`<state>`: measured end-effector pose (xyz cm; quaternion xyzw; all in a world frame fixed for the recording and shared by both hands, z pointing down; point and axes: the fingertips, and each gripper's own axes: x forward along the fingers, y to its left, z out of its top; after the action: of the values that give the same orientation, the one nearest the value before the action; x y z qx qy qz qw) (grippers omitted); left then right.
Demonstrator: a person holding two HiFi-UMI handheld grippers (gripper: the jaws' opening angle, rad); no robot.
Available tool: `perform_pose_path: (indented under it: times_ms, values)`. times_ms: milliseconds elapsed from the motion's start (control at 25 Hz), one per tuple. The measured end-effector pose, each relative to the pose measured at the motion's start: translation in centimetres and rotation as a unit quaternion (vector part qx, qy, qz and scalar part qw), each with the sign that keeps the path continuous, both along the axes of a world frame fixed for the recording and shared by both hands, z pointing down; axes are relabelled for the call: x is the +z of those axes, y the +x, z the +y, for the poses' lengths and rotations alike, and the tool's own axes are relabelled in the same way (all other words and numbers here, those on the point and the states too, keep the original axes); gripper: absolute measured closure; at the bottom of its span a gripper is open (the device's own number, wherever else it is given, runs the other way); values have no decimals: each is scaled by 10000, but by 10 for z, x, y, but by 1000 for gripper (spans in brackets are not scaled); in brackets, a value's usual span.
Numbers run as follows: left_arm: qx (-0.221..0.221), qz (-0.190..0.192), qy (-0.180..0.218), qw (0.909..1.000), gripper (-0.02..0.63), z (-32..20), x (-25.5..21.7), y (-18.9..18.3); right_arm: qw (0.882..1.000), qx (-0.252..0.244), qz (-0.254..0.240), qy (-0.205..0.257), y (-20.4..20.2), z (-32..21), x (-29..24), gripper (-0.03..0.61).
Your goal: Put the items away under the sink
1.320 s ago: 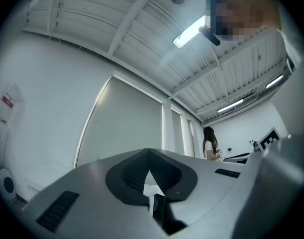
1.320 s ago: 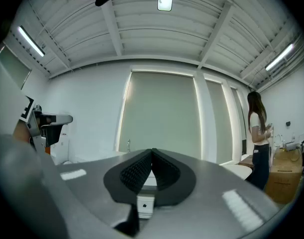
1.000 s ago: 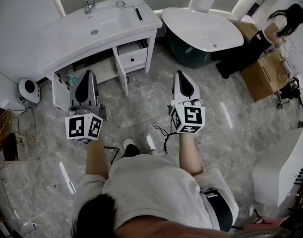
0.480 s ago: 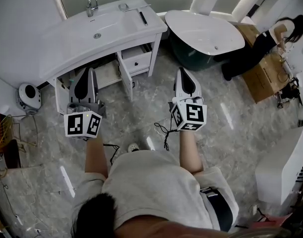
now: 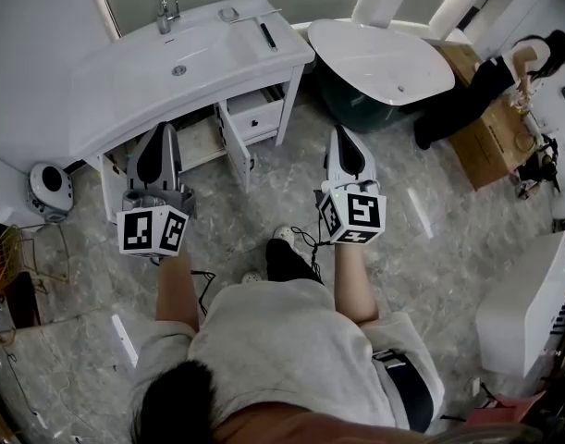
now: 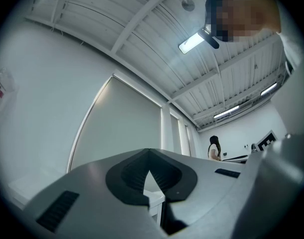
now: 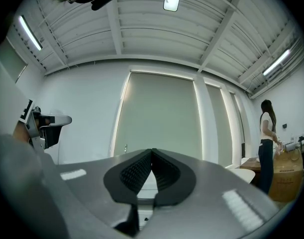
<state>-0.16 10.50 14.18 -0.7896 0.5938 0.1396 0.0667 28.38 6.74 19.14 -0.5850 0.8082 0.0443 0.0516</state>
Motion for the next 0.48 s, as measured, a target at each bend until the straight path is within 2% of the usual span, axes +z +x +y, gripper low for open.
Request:
perform_pose_path:
  times_ms: [240, 480]
  values:
    - [-74, -4, -31, 10000, 606, -34, 5, -10, 10000, -83, 11, -11, -10, -42, 3, 566]
    - [-256, 14, -71, 9996, 607, -93, 7, -21, 9998, -196, -25, -12, -17, -112, 3, 566]
